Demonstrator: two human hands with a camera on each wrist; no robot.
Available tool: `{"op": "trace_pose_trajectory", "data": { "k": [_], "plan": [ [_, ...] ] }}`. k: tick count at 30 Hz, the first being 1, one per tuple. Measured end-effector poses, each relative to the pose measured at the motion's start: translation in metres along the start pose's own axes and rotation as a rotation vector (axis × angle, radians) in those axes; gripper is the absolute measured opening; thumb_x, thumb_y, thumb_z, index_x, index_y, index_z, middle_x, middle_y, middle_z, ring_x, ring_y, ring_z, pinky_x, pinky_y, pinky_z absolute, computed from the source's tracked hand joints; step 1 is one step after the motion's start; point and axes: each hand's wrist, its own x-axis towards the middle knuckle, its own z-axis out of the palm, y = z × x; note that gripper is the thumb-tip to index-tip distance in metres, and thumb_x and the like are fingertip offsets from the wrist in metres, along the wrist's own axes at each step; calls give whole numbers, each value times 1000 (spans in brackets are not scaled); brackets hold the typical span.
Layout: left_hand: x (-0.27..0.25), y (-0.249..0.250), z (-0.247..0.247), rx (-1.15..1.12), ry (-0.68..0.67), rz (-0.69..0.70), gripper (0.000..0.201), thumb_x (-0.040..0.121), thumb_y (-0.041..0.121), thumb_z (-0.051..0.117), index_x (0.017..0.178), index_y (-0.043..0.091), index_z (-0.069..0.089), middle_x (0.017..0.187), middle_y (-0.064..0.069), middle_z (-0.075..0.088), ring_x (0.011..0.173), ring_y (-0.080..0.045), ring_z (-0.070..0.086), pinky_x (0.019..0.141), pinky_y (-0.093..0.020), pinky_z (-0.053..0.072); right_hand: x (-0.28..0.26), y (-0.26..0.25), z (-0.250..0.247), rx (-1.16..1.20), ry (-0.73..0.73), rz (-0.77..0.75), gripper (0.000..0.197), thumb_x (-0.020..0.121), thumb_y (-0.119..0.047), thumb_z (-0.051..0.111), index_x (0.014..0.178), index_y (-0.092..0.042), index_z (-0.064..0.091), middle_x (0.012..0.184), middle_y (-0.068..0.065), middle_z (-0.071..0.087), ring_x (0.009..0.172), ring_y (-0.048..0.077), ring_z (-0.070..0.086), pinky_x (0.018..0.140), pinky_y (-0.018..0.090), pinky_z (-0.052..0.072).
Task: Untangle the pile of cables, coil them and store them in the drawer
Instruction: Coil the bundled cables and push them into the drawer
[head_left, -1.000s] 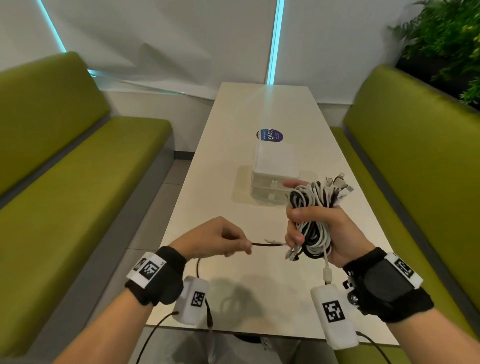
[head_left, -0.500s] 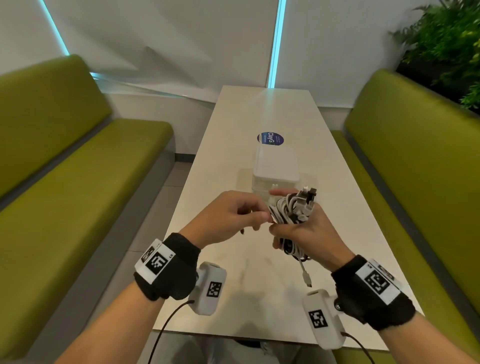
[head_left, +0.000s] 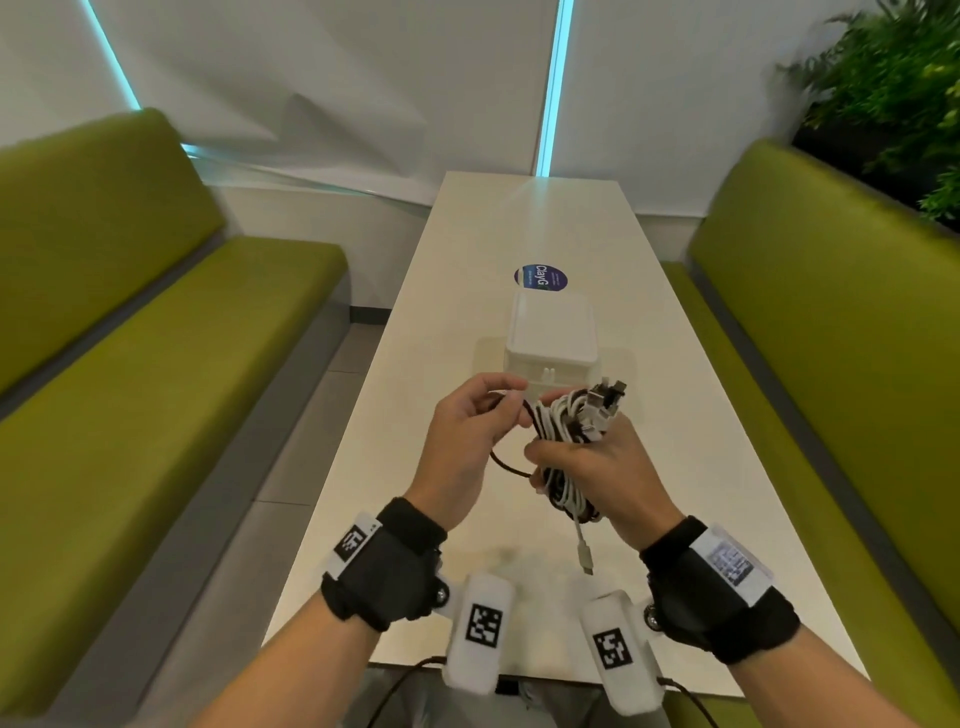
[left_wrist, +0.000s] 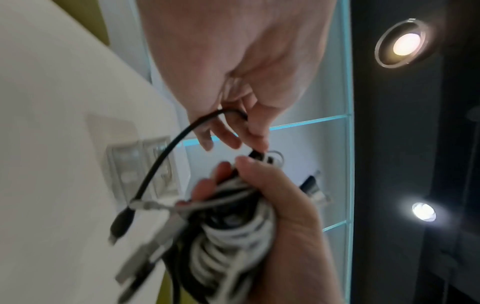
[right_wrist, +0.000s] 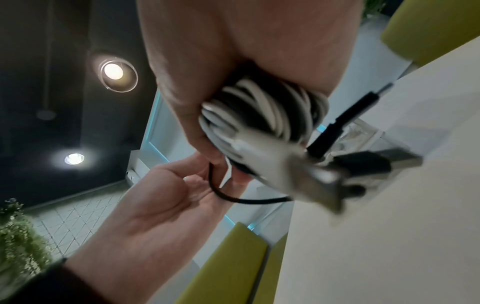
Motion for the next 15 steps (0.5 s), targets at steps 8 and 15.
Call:
{"op": "trace_pose_trajectory", "data": {
  "k": [8, 15],
  "plan": [
    [9, 2, 29, -330, 216, -289, 11, 96, 7, 52, 87, 10, 57, 71, -7, 62, 71, -22, 65, 64, -32, 56, -2, 22, 13, -294, 73, -15, 47, 64, -11, 75, 102, -34, 62, 83, -17, 70, 72, 4, 67, 65, 30, 56],
    [14, 4, 27, -117, 147, -233, 13, 98, 12, 52, 93, 5, 61, 73, 0, 54, 79, -17, 53, 79, -29, 45, 8, 22, 8, -197, 169, 45, 21, 68, -2, 66, 83, -18, 68, 65, 7, 70, 58, 26, 67, 55, 42, 57]
  ]
}}
